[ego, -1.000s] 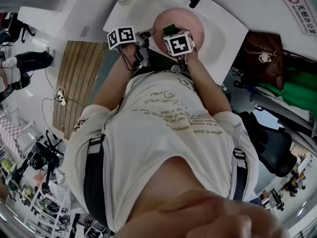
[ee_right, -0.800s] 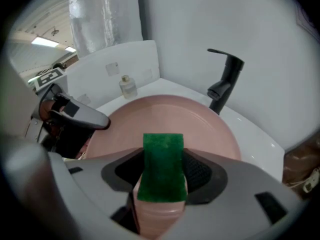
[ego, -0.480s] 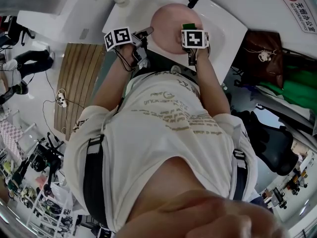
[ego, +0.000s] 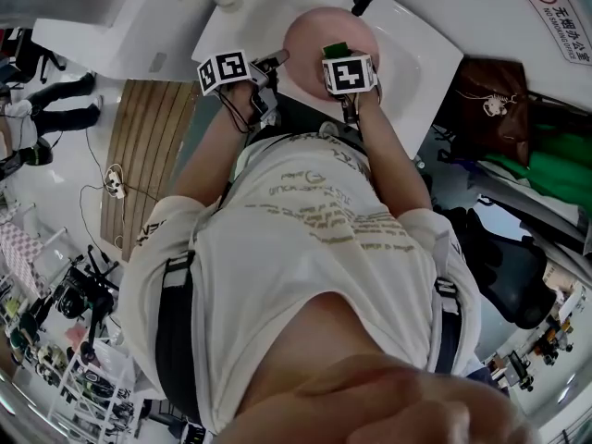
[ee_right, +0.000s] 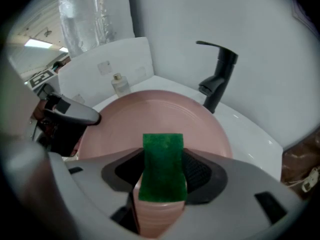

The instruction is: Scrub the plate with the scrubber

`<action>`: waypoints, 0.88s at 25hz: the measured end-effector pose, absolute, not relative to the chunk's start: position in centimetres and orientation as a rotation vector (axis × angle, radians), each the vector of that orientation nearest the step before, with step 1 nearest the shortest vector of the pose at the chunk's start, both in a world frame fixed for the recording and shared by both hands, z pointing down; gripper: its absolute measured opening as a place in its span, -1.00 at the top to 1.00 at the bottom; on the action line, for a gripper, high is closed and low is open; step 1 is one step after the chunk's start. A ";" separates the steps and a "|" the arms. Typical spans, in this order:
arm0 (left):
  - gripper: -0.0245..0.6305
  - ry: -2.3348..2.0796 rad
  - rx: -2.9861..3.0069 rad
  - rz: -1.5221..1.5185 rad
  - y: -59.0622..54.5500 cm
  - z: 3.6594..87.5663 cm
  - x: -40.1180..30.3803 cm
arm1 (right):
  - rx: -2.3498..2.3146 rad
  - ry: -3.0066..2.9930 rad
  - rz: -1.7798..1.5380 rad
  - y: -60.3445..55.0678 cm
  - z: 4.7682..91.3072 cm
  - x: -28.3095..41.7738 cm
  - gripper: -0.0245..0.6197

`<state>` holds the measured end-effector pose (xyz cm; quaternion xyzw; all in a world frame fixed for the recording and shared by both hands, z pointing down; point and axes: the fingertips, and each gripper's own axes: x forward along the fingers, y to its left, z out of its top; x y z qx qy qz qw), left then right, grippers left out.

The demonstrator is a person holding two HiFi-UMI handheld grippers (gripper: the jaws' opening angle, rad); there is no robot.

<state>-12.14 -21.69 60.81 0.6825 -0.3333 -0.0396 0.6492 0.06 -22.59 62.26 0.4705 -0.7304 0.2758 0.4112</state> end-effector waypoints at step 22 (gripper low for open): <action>0.72 -0.811 1.536 -0.112 -22.4 60.4 -12.5 | 1.059 -1.892 0.674 -20.3 62.4 -2.5 0.20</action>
